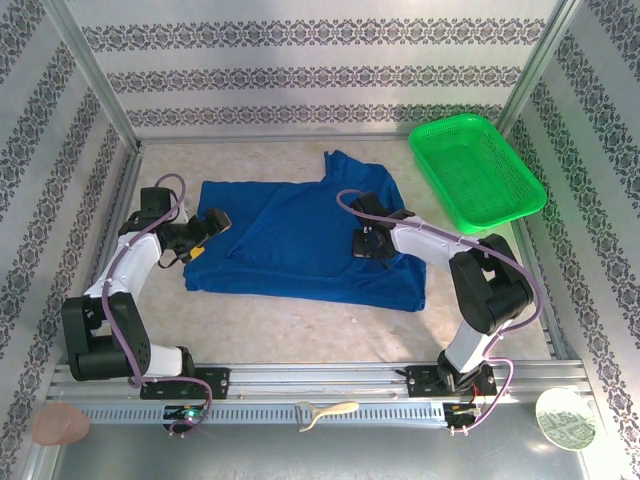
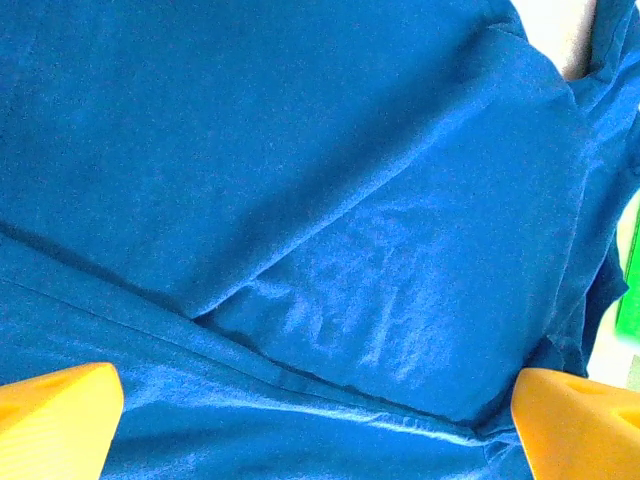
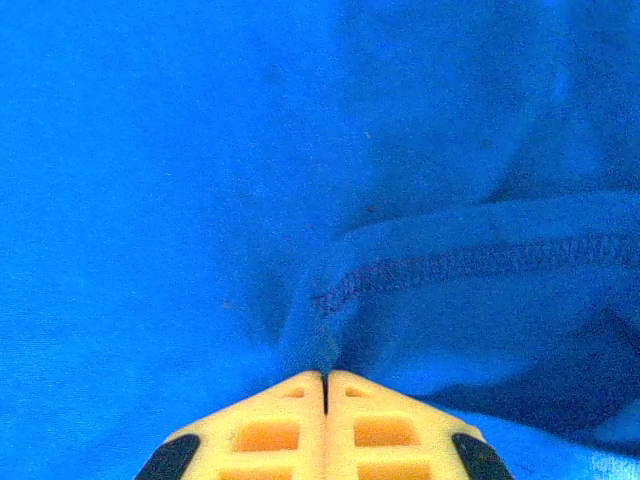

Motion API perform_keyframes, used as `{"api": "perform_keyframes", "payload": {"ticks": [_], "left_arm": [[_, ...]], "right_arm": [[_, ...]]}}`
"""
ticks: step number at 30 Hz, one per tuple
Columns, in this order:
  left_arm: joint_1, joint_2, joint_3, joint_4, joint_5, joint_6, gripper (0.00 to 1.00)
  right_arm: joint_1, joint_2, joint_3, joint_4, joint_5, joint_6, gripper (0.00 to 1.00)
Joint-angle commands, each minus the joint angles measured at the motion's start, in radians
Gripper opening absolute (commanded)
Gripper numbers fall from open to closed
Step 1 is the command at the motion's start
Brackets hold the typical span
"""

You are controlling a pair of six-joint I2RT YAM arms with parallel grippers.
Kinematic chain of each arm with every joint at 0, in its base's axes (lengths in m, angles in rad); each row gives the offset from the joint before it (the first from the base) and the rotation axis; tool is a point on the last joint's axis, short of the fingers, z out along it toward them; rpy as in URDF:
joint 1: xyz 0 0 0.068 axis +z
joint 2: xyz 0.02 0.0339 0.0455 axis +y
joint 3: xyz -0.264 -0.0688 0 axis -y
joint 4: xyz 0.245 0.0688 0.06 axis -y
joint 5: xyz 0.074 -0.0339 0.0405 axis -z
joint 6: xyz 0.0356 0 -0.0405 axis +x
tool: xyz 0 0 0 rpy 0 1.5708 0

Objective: Fold the inside-out t-shirt

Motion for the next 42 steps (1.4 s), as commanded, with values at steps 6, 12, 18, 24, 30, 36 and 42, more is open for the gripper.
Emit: {"api": "perform_keyframes", "payload": {"ticks": [6,12,18,24,30,36,42], "left_arm": [[-0.015,0.022,-0.008,0.025,0.021,0.019,1.00],[-0.024,0.034,-0.019,0.030,0.024,0.019,1.00],[-0.031,0.038,-0.019,0.027,0.034,0.018,1.00],[-0.046,0.037,-0.006,0.024,0.038,0.008,1.00],[-0.062,0.031,-0.005,0.022,0.029,0.000,1.00],[-0.071,0.027,-0.005,0.018,0.018,-0.005,1.00],[-0.074,0.026,-0.001,0.017,0.011,-0.006,0.99]], "right_arm": [[0.033,0.070,0.178,-0.016,-0.015,-0.016,0.00],[0.060,0.203,0.297,0.012,-0.104,-0.042,0.42],[0.036,0.052,0.204,0.008,-0.030,-0.066,0.52],[-0.110,-0.064,0.035,-0.015,-0.004,-0.067,0.48],[-0.181,-0.041,-0.028,-0.010,0.002,-0.064,0.49],[-0.189,-0.003,-0.024,0.004,-0.014,-0.061,0.47],[-0.197,0.013,-0.022,0.024,-0.034,-0.055,0.23]]}}
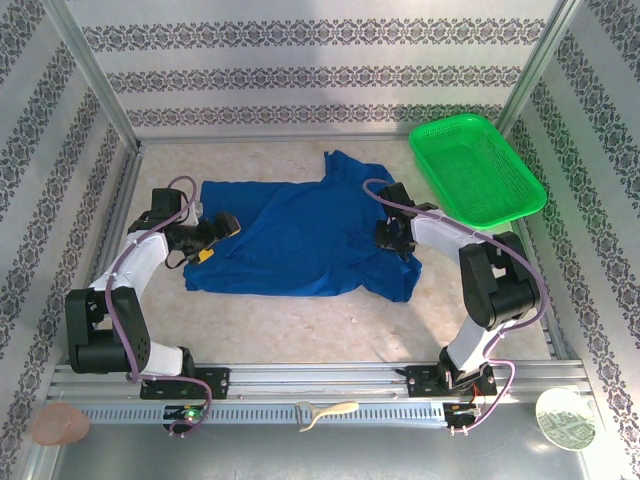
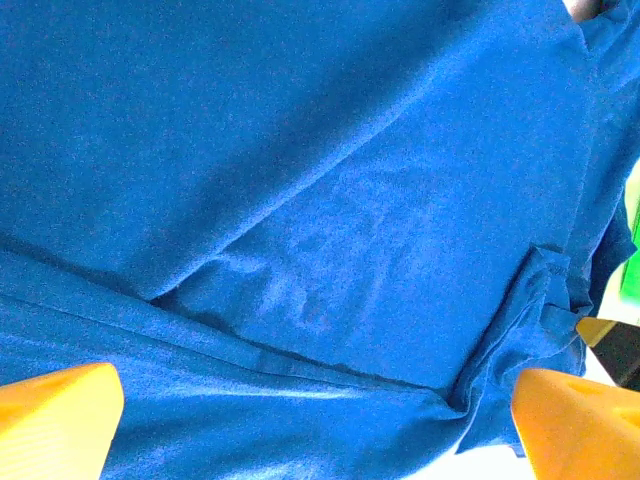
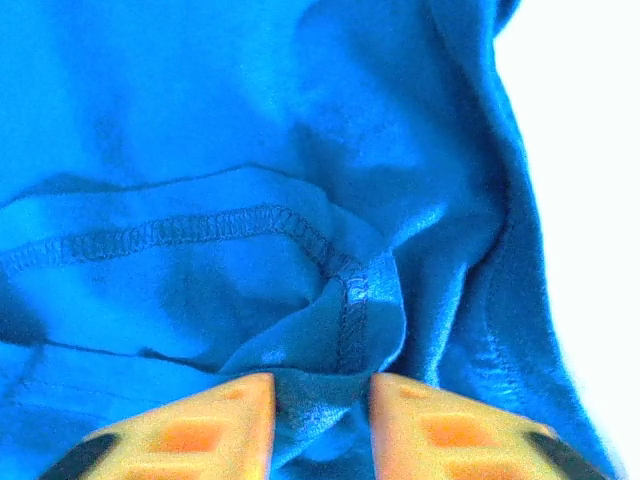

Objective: Fold the inside-out t-shirt

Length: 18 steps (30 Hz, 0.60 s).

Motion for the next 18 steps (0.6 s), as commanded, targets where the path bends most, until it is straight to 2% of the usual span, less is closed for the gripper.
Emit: {"api": "perform_keyframes", "payload": {"ticks": [1,2,3,11,16,18], "left_arm": [[-0.017,-0.003,0.009,0.005,-0.011,-0.004,1.00],[-0.017,-0.001,0.011,0.005,-0.011,-0.004,1.00],[-0.019,-0.001,0.011,0.005,-0.012,-0.004,1.00],[-0.022,0.005,0.012,0.006,-0.015,-0.003,1.00],[-0.023,0.007,0.005,0.011,-0.015,-0.005,1.00],[-0.023,0.009,0.002,0.012,-0.017,-0.006,1.00]], "right_arm": [[-0.012,0.007,0.003,0.012,-0.010,-0.007,0.12],[-0.014,0.004,0.006,0.014,-0.011,-0.007,0.01],[-0.014,-0.001,0.009,0.012,-0.015,-0.006,0.00],[-0.011,-0.055,0.059,0.005,-0.044,0.005,0.00],[-0.004,0.025,0.131,0.047,-0.096,0.020,0.00],[0.001,0.071,0.161,0.092,-0.154,0.004,0.00]]}}
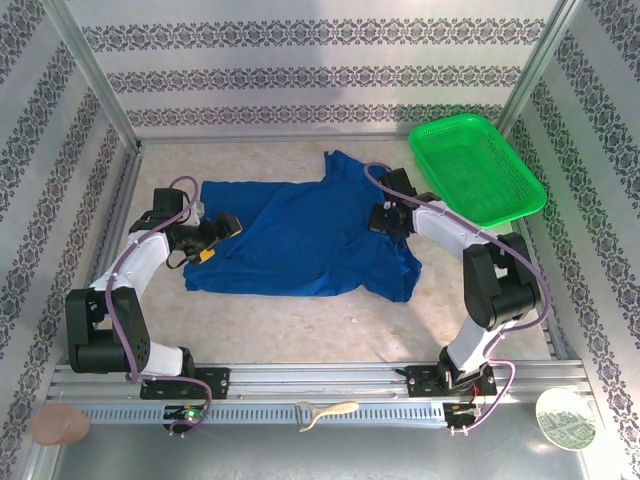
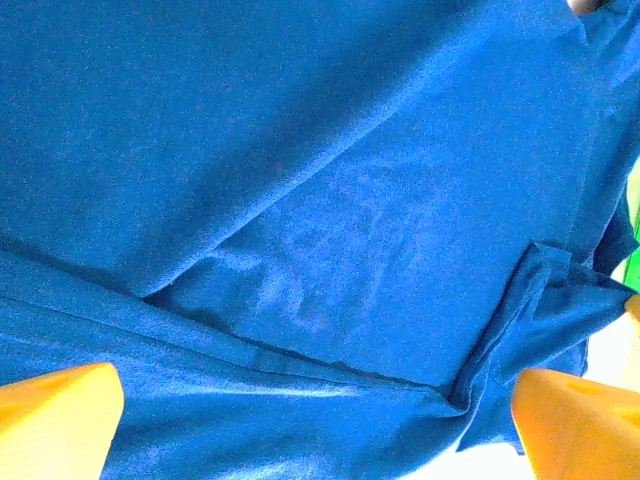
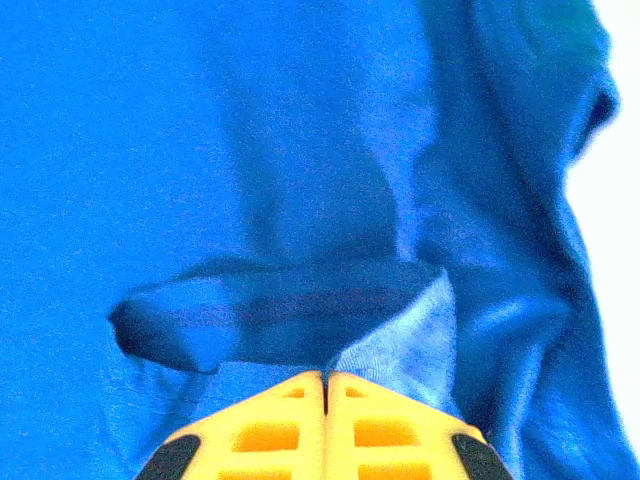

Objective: Fold the inside-out t-shirt

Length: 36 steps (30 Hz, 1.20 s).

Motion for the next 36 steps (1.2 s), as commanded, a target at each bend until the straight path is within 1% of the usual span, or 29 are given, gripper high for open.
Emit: {"api": "perform_keyframes", "payload": {"ticks": [1,2,3,4,9,14,18,25,26,27,28,30,31,32,34,36], "left_arm": [[-0.013,0.011,-0.001,0.013,-0.014,-0.003,1.00],[-0.014,0.012,-0.003,0.014,-0.014,-0.003,1.00],[-0.012,0.016,0.000,0.012,-0.013,-0.002,1.00],[-0.012,0.015,0.000,0.009,-0.013,0.000,1.00],[-0.013,0.010,0.002,0.014,-0.010,-0.002,1.00],[-0.014,0.006,0.016,0.006,-0.002,-0.002,1.00],[-0.013,-0.011,0.028,-0.003,-0.001,-0.002,1.00],[-0.014,-0.023,0.037,-0.018,0.003,0.000,1.00],[-0.013,-0.025,0.036,-0.019,0.003,0.000,1.00],[-0.013,-0.029,0.034,-0.019,0.003,0.000,1.00],[-0.013,-0.031,0.034,-0.021,0.002,0.001,1.00],[-0.013,-0.033,0.034,-0.029,0.000,0.006,1.00],[-0.014,-0.035,0.034,-0.031,-0.001,0.009,1.00],[-0.013,-0.034,0.034,-0.033,-0.001,0.010,1.00],[-0.013,-0.035,0.034,-0.037,-0.004,0.016,1.00],[-0.013,-0.034,0.037,-0.040,-0.007,0.018,1.00]], "right_arm": [[0.009,0.078,0.057,0.077,-0.109,-0.008,0.15],[0.010,0.085,0.069,0.077,-0.122,-0.016,0.35],[0.014,0.076,0.067,0.077,-0.115,-0.019,0.45],[0.014,0.050,0.051,0.079,-0.098,-0.022,0.48],[-0.010,-0.108,-0.085,0.023,-0.021,-0.042,0.49],[-0.045,-0.208,-0.243,-0.002,-0.019,-0.051,0.50],[-0.051,-0.252,-0.331,0.000,-0.015,-0.048,0.50],[-0.056,-0.251,-0.394,0.006,-0.016,-0.031,0.50],[-0.058,-0.248,-0.402,0.014,-0.029,-0.031,0.49],[-0.059,-0.250,-0.412,0.022,-0.038,-0.028,0.44],[-0.058,-0.257,-0.418,0.025,-0.040,-0.026,0.36],[-0.067,-0.292,-0.431,0.019,-0.036,-0.025,0.13],[-0.075,-0.316,-0.437,0.015,-0.033,-0.025,0.03],[-0.089,-0.348,-0.443,0.009,-0.031,-0.026,0.00],[-0.122,-0.402,-0.449,-0.010,-0.026,-0.036,0.00],[-0.175,-0.445,-0.443,-0.041,-0.031,-0.056,0.00]]}}
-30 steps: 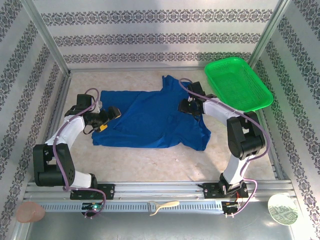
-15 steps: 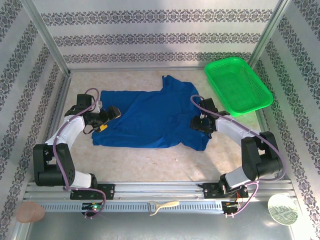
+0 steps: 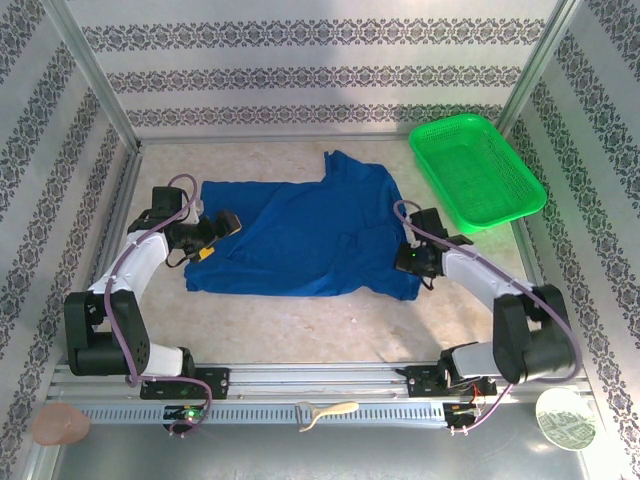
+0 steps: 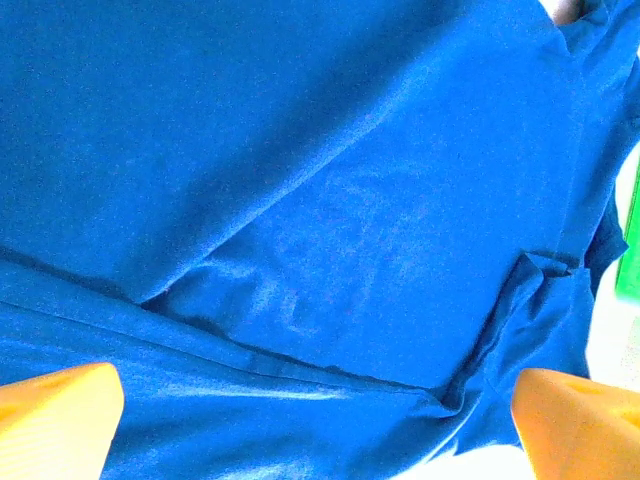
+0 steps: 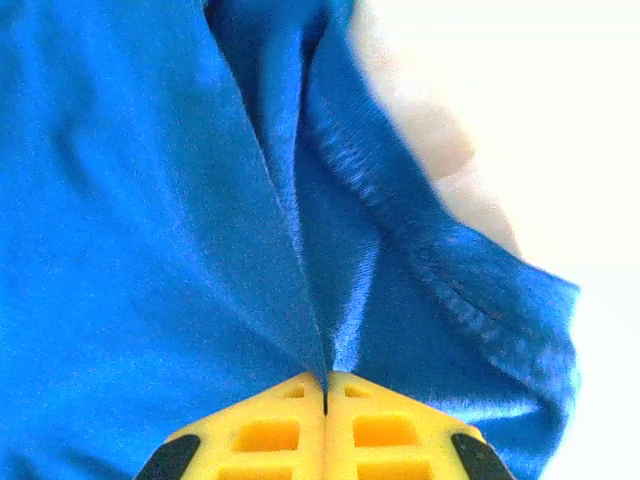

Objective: Fold the inside-out t-shirt

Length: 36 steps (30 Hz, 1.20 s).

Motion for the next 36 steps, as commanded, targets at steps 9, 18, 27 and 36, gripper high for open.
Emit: {"api": "perform_keyframes", "payload": {"ticks": [9,18,27,36], "left_arm": [[-0.010,0.006,0.013,-0.054,-0.057,0.043,1.00],[-0.009,-0.046,-0.089,-0.112,-0.202,0.046,1.00],[-0.009,-0.048,-0.192,-0.073,-0.218,0.016,0.99],[-0.011,-0.145,-0.321,-0.003,-0.166,-0.031,0.67]], "right_arm": [[-0.156,0.001,0.029,-0.096,-0.014,-0.092,0.08],[-0.171,-0.056,0.008,-0.098,-0.010,-0.062,0.02],[-0.185,-0.077,-0.038,-0.074,-0.008,-0.031,0.00],[-0.187,-0.134,-0.069,-0.082,-0.017,0.017,0.00]]}}
